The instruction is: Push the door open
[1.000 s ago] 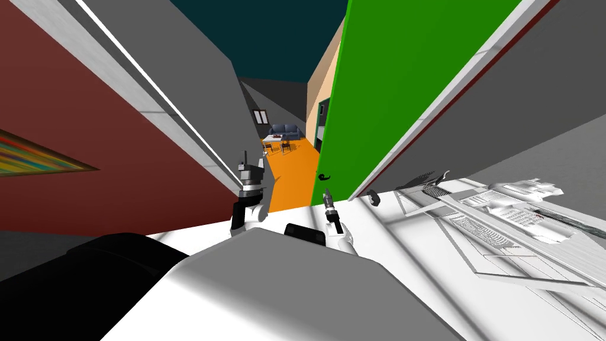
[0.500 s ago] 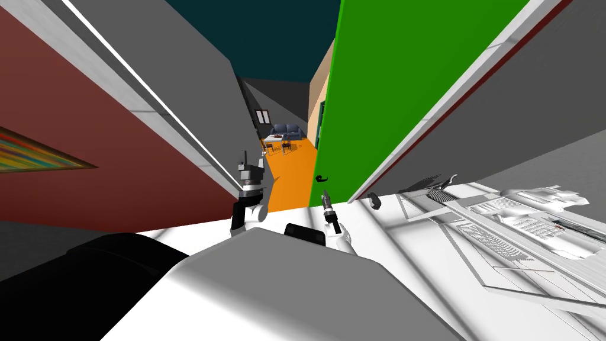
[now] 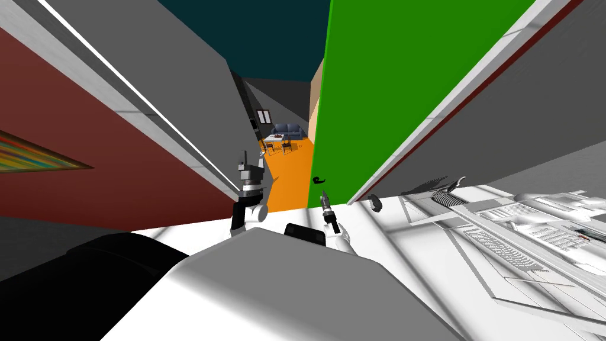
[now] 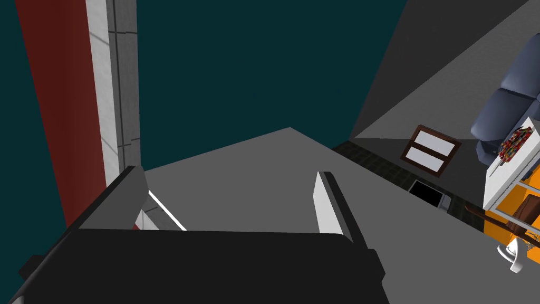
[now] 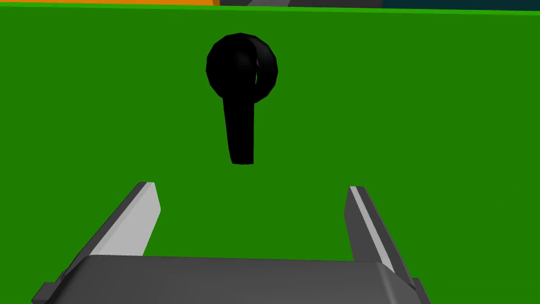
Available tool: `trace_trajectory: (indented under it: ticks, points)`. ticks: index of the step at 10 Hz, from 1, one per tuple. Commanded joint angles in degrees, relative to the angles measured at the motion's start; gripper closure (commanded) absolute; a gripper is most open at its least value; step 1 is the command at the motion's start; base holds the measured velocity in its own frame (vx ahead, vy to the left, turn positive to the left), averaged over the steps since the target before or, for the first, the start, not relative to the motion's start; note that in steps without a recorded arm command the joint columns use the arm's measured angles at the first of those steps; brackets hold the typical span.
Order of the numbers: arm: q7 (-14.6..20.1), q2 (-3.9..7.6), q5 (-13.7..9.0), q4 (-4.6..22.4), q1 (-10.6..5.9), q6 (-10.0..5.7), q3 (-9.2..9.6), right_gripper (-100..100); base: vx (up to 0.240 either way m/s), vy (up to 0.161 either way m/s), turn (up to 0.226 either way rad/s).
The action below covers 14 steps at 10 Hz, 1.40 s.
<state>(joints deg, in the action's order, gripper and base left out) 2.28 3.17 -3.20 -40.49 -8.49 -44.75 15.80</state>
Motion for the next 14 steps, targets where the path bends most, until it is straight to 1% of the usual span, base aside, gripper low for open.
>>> trace_trajectory:
  ticks: [1, 3, 4, 5, 9, 12, 14]
  points:
    - [0.2, -0.28, -0.1, 2.1, -0.84, -0.56, 0.23, -100, 0.044, -0.06, 0.045]
    - [0.5, -0.71, -0.2, 4.5, -1.82, -0.98, 0.6, -100, 0.062, -0.098, 0.048]
    - [0.4, -0.6, -0.2, 4.2, -1.76, -1.09, 0.44, -100, 0.029, -0.054, 0.019]
    - [0.4, -0.16, -0.3, 4.6, -1.74, -1.43, 0.29, -100, 0.102, 0.01, 0.024]
    - [0.2, 0.14, -0.4, 4.9, -1.58, -1.86, -0.01, -100, 0.165, 0.032, 0.023]
    - [0.0, -0.11, -0.5, 5.3, -1.41, -2.32, -0.33, -100, 0.192, 0.042, 0.027]
    - [-0.1, -0.64, -0.6, 5.5, -1.3, -2.61, -0.54, -100, 0.185, 0.04, 0.026]
